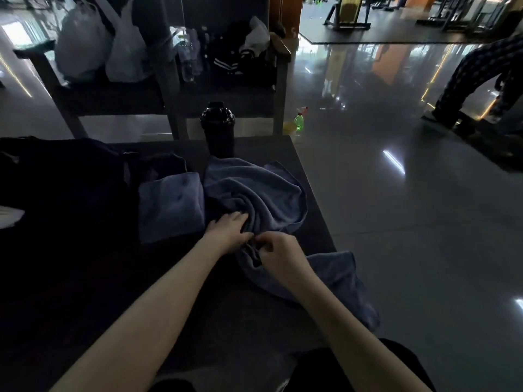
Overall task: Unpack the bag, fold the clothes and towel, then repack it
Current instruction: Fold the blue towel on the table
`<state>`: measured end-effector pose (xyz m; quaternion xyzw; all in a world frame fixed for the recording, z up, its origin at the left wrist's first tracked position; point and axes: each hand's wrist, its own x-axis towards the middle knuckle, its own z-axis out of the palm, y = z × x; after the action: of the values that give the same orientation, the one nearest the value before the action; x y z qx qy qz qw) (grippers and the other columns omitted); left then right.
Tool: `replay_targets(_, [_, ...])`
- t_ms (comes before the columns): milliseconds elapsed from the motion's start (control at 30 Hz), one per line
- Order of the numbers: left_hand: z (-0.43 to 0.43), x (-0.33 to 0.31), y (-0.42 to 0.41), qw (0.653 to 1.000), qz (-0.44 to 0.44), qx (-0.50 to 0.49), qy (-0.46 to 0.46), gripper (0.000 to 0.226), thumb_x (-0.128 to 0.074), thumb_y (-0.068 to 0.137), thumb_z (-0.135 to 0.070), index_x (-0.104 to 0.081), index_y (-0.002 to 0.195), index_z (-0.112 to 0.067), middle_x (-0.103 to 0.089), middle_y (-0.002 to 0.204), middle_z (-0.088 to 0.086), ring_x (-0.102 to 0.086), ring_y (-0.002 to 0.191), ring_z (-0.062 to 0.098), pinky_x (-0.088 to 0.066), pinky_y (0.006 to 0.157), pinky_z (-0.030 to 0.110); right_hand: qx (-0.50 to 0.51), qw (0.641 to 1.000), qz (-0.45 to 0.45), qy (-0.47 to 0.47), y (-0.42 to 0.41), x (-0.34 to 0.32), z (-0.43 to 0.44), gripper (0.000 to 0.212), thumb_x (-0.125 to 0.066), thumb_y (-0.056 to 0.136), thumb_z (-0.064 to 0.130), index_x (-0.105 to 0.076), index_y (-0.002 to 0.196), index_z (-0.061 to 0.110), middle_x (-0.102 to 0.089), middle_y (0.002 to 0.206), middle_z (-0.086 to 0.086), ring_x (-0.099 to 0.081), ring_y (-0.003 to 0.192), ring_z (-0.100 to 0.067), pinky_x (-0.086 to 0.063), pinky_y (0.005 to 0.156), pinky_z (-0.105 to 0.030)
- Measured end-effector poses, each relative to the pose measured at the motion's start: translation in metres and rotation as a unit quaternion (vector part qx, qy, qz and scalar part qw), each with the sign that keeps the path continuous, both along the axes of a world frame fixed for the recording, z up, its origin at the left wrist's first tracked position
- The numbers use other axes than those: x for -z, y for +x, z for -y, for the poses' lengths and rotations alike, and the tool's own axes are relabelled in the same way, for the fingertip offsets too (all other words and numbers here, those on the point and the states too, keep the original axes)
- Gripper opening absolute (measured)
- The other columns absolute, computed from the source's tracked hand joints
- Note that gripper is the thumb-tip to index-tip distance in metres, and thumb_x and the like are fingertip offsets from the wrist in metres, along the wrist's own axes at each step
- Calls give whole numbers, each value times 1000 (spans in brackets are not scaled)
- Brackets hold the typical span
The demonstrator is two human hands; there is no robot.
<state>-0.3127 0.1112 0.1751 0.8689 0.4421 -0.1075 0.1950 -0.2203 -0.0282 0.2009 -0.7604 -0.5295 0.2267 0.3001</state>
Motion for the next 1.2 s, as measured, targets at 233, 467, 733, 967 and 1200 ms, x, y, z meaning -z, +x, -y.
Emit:
replay_targets(233, [28, -6, 1, 963, -6, -19, 268, 38, -46, 96, -25, -41, 133, -19, -38, 138, 9, -37, 125, 27, -33, 100, 39, -10, 957, 161, -241, 24, 6, 40, 33, -50, 93, 35, -55, 116, 13, -39, 130, -10, -43, 117, -33, -41, 92, -39])
replay_targets(467, [62, -1, -25, 995, 19, 37, 90, 43, -46, 95, -25, -45, 138, -26, -37, 143, -1, -37, 130, 21, -33, 104, 39, 37, 965, 51, -254, 6, -3, 53, 40, -48, 95, 30, -53, 117, -3, -35, 137, -24, -55, 102, -36, -38, 74, -28])
replay_targets(733, [81, -19, -45, 972, 80, 3, 219, 39, -46, 89, -12, -54, 126, -20, -50, 131, 1, -44, 122, 22, -34, 100, 36, 27, 977, 37, -208, -7, 5, 84, 29, -59, 88, 37, -55, 88, 9, -44, 121, -11, -55, 85, -26, -42, 69, -30])
replay_targets(967, [123, -7, -97, 995, 70, 58, 31, 46, -49, 88, -10, -53, 132, -24, -44, 139, -7, -40, 129, 17, -33, 108, 34, 86, 988, 37, -119, -40, 23, 89, 39, -60, 84, 44, -58, 111, 15, -52, 112, -5, -54, 104, -24, -45, 78, -33])
replay_targets(1200, [128, -29, -114, 977, 49, 74, 195, 22, -50, 86, -6, -64, 99, -17, -60, 107, -1, -49, 108, 20, -38, 89, 30, 133, 984, 28, -114, -41, 12, 75, 15, -47, 89, 13, -57, 97, 6, -65, 103, -13, -61, 92, -30, -42, 67, -29])
